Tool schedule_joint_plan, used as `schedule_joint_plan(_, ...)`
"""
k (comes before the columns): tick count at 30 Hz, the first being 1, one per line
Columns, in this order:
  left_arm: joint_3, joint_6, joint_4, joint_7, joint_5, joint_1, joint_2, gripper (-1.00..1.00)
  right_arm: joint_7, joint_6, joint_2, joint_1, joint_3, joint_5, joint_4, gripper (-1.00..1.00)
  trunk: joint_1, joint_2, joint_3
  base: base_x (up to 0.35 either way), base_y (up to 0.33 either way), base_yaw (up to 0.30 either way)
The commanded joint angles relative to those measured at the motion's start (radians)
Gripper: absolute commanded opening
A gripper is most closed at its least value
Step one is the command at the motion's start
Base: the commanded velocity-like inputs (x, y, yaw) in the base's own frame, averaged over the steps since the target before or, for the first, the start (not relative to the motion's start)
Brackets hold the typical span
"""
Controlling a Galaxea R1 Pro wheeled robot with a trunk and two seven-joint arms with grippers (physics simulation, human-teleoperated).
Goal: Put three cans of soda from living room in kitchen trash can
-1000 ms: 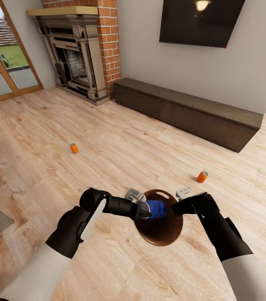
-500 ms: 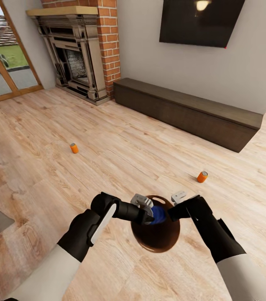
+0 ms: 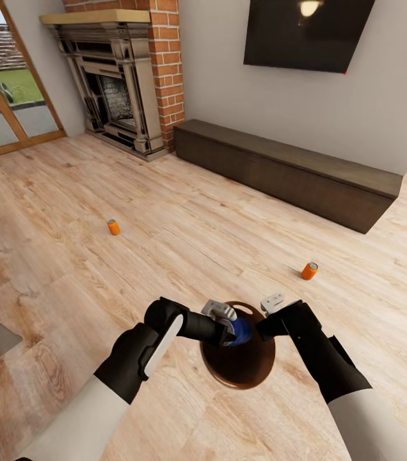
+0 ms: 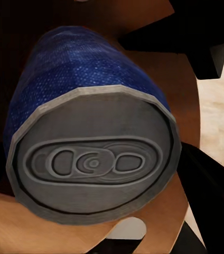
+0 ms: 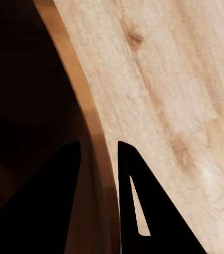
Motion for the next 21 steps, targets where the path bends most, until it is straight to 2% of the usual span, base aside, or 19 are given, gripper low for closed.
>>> schedule_joint_plan(1,-0.006,0.0,0.002,0.062,-0.059,0.0,-0.001,-1.0,0.009,0.02,0.0,0.0,0.002,-0.08,-0.083,-1.0,0.0,0.0,0.0,0.0,0.0,0.0)
schedule_joint_plan(5,-0.043,0.0,0.002,0.061,-0.046,0.001,-0.004,-1.0,0.009,0.02,0.0,0.0,0.002,-0.08,-0.083,-1.0,0.0,0.0,0.0,0.0,0.0,0.0)
schedule_joint_plan(11,-0.074,0.0,0.009,0.06,-0.002,0.001,-0.007,-1.0,0.009,0.02,0.0,0.0,0.002,-0.08,-0.083,-1.0,0.0,0.0,0.0,0.0,0.0,0.0)
schedule_joint_plan(21,-0.161,0.0,0.013,0.06,0.056,0.001,-0.011,-1.0,0.009,0.02,0.0,0.0,0.002,-0.08,-0.077,-1.0,0.0,0.0,0.0,0.0,0.0,0.0)
